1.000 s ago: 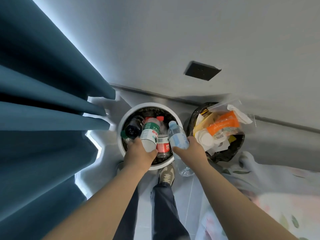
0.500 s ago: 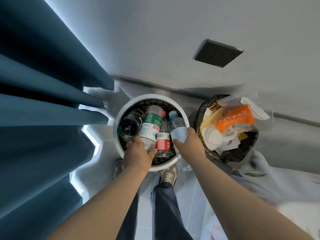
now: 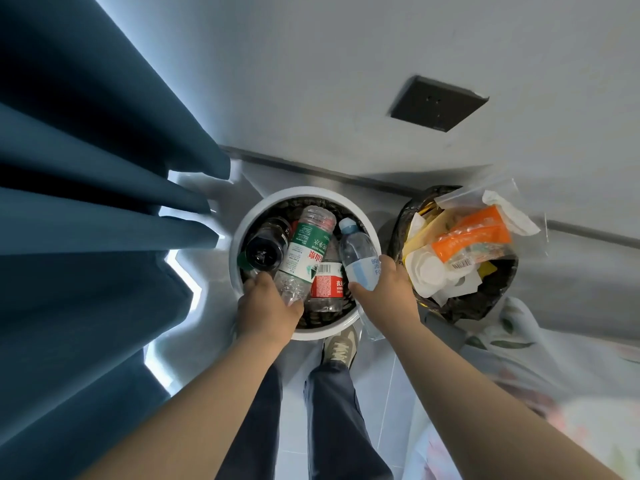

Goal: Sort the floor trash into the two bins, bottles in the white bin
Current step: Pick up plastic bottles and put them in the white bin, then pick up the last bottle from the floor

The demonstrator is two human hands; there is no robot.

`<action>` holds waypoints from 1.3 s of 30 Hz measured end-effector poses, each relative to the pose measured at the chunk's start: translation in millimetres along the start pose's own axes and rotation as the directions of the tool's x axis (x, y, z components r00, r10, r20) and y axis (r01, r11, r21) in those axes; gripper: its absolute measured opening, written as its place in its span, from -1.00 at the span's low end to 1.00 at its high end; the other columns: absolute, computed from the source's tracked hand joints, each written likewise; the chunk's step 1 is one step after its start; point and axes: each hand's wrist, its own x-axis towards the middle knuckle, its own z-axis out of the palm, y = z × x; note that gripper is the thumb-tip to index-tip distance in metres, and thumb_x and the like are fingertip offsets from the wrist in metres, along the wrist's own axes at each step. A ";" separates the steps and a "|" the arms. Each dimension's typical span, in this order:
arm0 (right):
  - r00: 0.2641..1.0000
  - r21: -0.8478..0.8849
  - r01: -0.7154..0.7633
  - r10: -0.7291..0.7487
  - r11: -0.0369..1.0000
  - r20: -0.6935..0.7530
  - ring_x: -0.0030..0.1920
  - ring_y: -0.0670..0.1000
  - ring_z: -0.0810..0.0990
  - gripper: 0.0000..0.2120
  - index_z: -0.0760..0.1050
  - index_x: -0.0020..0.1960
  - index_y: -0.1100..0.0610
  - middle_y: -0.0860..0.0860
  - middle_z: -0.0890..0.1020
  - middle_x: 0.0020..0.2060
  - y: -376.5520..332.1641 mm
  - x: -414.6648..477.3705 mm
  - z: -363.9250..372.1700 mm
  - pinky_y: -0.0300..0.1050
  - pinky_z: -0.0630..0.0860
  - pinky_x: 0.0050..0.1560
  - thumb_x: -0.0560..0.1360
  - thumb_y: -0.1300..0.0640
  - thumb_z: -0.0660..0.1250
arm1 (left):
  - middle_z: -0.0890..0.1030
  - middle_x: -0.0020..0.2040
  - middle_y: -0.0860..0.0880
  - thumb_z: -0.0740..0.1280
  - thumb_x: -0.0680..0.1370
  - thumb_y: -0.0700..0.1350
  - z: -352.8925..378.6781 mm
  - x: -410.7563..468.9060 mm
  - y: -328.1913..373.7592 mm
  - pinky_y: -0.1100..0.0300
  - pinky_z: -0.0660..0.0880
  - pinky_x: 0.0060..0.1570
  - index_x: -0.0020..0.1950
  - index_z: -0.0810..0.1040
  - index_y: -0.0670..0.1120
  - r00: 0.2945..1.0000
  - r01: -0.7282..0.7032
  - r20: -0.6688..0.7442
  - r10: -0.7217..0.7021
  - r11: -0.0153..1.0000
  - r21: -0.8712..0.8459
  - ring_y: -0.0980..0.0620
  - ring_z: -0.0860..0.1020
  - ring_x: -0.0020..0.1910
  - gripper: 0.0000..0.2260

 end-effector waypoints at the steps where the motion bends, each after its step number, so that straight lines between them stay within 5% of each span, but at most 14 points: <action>1: 1.000 -0.044 0.027 -0.027 0.999 0.005 0.30 0.12 0.40 -0.32 0.17 0.46 0.11 0.09 0.35 0.34 -0.8 -5.0 -4.7 0.07 0.46 0.23 0.47 -0.06 0.37 | 0.44 0.21 -0.16 0.43 0.43 0.02 -6.0 -3.4 1.2 -0.05 0.53 0.10 0.27 0.36 -0.14 1.000 -0.015 0.004 0.015 1.000 0.013 -0.21 0.51 0.13 -0.49; 9: 0.964 -0.355 0.266 -0.253 0.896 0.082 0.18 0.09 0.48 -0.49 0.30 0.38 0.09 0.07 0.45 0.21 -20.6 -68.5 -64.2 -0.05 0.47 0.16 0.49 0.00 0.33 | 0.52 0.15 -0.11 0.39 0.48 0.01 -72.5 -57.2 17.1 0.06 0.53 0.03 0.21 0.45 -0.10 0.978 -0.206 0.055 0.200 0.967 0.150 -0.12 0.54 0.06 -0.63; 17: 0.865 -0.412 0.497 -0.475 0.764 0.162 0.15 0.07 0.50 -0.58 0.39 0.30 0.07 0.03 0.51 0.16 -78.6 -183.1 -159.4 -0.06 0.50 0.11 0.46 0.04 0.33 | 0.52 0.08 -0.09 0.36 0.47 -0.02 -180.7 -164.3 37.3 0.00 0.54 0.02 0.07 0.47 -0.10 0.945 -0.327 0.079 0.317 0.909 0.260 -0.10 0.53 0.03 -0.75; 23: 0.741 -0.428 0.639 -0.660 0.639 0.122 0.18 0.07 0.49 -0.58 0.39 0.31 0.04 0.00 0.50 0.15 -115.3 -271.4 -236.7 -0.04 0.49 0.11 0.46 0.04 0.30 | 0.49 0.14 -0.08 0.30 0.51 -0.04 -250.6 -268.2 43.3 0.10 0.47 0.05 0.20 0.43 -0.09 0.942 -0.310 -0.038 0.334 0.906 0.287 -0.09 0.51 0.12 -0.72; 31: 0.457 -0.511 0.812 -0.851 0.281 0.258 0.14 0.02 0.50 -0.62 0.43 0.27 0.01 -0.05 0.50 0.13 -153.5 -359.3 -318.6 -0.11 0.48 0.07 0.47 -0.01 0.32 | 0.49 0.21 0.04 0.30 0.53 0.05 -281.3 -400.8 31.0 0.16 0.45 0.14 0.26 0.42 0.01 0.912 -0.184 -0.375 0.166 0.983 -0.011 0.03 0.49 0.19 -0.67; 39: 0.136 -0.469 0.870 -0.841 -0.152 0.524 0.10 0.03 0.55 -0.55 0.44 0.32 0.02 -0.01 0.54 0.14 -215.0 -474.5 -321.0 -0.11 0.50 0.09 0.44 0.01 0.34 | 0.52 0.14 0.03 0.31 0.50 0.04 -275.7 -519.2 -21.5 0.21 0.40 0.07 0.18 0.44 -0.03 0.804 -0.014 -0.576 -0.148 0.964 -0.267 0.02 0.49 0.13 -0.70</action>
